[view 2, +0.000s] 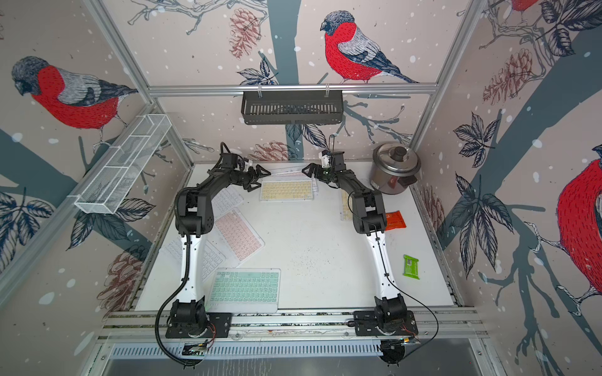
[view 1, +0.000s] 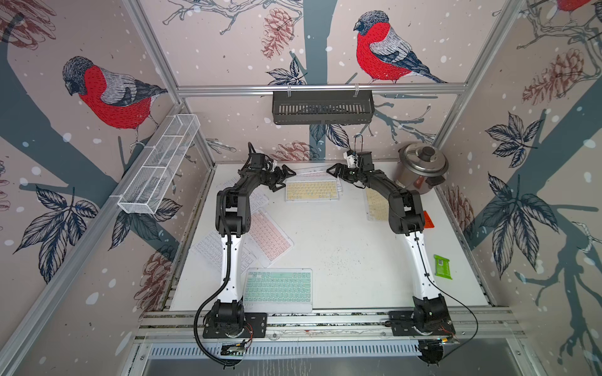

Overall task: Stack the numeric keypads
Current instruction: Place the numeric keypad at the numeric keypad.

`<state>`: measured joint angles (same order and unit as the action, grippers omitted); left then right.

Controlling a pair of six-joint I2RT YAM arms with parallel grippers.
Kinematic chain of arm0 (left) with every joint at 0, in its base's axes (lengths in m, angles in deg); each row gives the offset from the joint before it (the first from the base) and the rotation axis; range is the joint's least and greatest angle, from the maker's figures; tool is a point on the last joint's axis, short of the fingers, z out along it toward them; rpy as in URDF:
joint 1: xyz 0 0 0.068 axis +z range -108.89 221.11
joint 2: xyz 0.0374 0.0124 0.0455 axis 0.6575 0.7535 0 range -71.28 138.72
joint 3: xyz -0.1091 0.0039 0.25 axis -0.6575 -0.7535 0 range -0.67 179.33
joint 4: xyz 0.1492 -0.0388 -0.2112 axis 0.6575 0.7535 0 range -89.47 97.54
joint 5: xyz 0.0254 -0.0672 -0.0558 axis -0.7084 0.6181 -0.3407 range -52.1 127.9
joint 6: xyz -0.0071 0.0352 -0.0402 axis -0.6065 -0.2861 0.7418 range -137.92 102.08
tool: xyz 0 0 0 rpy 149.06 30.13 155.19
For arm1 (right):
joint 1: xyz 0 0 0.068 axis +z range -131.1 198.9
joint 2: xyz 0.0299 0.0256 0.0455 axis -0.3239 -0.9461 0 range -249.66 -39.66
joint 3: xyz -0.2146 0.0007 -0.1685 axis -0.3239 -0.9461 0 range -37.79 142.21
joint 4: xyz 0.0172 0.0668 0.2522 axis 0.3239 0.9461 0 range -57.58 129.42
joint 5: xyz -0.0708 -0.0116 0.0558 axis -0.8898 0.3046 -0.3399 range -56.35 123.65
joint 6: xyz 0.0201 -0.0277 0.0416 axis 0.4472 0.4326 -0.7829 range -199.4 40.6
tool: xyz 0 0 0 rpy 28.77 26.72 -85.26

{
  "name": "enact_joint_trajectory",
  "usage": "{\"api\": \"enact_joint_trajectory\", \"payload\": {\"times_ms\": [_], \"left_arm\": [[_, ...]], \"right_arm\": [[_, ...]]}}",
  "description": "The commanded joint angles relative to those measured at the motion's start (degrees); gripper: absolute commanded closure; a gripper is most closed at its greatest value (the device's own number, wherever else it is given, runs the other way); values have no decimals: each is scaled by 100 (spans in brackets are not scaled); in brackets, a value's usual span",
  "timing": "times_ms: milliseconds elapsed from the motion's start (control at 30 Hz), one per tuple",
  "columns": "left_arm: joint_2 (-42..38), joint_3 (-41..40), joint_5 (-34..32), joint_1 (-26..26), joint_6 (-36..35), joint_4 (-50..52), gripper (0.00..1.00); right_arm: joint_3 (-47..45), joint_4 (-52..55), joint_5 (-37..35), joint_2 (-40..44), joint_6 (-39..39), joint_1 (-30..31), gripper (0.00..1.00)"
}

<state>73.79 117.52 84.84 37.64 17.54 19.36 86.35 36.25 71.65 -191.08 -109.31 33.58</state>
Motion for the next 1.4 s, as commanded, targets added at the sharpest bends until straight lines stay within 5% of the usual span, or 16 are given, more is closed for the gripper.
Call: {"api": "enact_joint_trajectory", "payload": {"times_ms": [0,733,1067,1367], "left_arm": [[143,-88,-123,-46,169,343,3],[-275,-808,-62,-216,180,182,3],[-503,-771,-261,214,-24,730,4],[-741,-939,-282,390,-194,1052,3]], "right_arm": [[-330,438,-83,122,-225,101,1],[-2711,-981,351,1712,-1232,382,0],[-3077,-312,-181,2186,-549,111,0],[-4783,61,-1502,3517,138,803,0]]}}
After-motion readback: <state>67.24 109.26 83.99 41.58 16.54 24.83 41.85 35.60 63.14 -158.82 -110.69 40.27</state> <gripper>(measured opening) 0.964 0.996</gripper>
